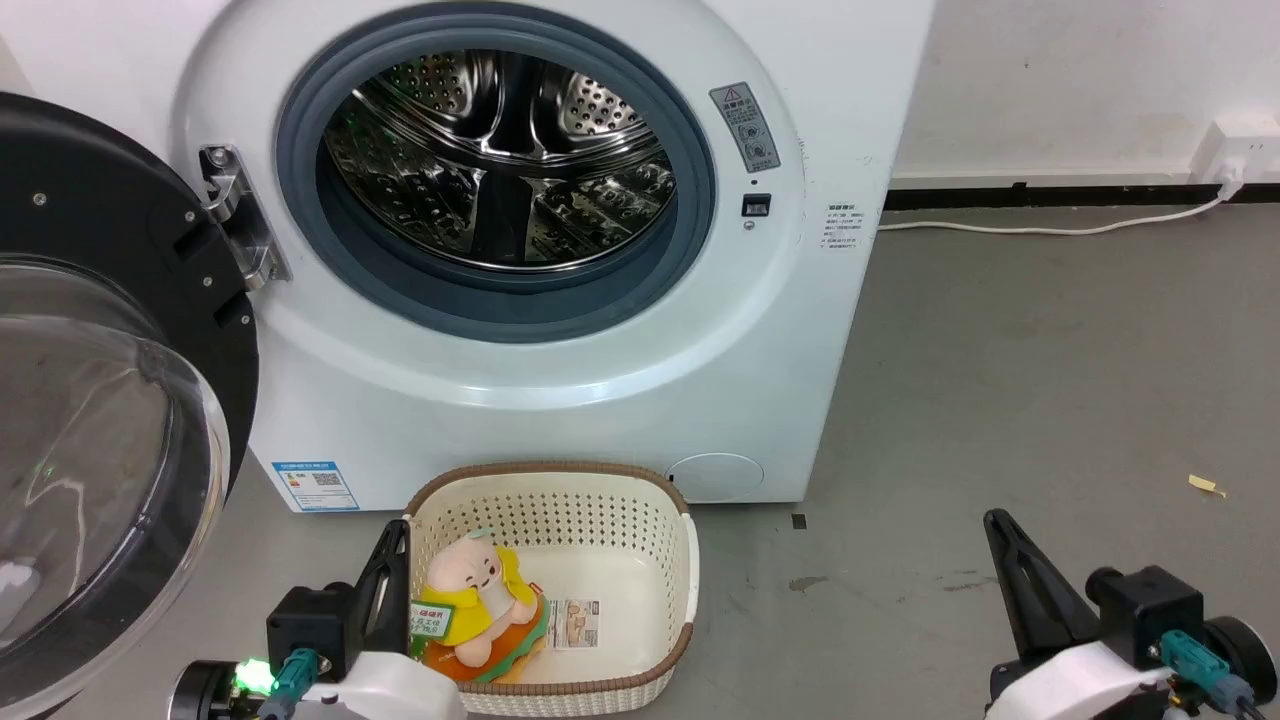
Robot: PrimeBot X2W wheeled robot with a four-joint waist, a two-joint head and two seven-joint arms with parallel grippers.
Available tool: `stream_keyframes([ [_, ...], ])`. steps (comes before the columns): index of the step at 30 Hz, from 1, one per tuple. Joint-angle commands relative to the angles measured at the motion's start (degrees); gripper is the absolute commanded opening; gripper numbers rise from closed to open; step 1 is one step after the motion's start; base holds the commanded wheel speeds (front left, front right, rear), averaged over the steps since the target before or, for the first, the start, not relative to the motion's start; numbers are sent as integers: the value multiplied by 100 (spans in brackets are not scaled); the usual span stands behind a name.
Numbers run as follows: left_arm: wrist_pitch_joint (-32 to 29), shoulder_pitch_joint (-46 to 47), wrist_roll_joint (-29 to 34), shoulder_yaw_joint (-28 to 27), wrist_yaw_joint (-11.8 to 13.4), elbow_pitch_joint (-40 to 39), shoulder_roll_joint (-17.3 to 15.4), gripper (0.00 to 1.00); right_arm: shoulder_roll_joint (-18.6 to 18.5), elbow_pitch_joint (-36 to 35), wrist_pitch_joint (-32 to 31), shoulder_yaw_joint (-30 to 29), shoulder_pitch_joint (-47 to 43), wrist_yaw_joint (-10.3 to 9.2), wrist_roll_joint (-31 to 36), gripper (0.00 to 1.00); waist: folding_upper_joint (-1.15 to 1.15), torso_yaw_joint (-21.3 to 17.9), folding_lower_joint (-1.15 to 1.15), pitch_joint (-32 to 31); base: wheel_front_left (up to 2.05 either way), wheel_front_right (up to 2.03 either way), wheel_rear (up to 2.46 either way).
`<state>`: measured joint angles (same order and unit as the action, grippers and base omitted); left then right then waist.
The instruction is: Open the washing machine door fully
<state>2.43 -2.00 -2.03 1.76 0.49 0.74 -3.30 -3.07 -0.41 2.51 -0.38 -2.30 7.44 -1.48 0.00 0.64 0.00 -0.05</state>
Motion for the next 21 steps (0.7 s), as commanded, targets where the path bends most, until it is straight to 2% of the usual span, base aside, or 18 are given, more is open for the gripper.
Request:
stream_keyframes([
  [1, -29, 109, 68, -27, -14, -26, 7, 0, 17, 17, -35, 13, 100, 4, 21, 0, 0, -2, 0, 0, 0, 0, 0],
  [21, -243, 200, 203, -176, -49, -74, 42, 0, 19, 41, -251, 38, 230, 5, 148, 0, 0, -64, 0, 5, 0, 0, 0],
])
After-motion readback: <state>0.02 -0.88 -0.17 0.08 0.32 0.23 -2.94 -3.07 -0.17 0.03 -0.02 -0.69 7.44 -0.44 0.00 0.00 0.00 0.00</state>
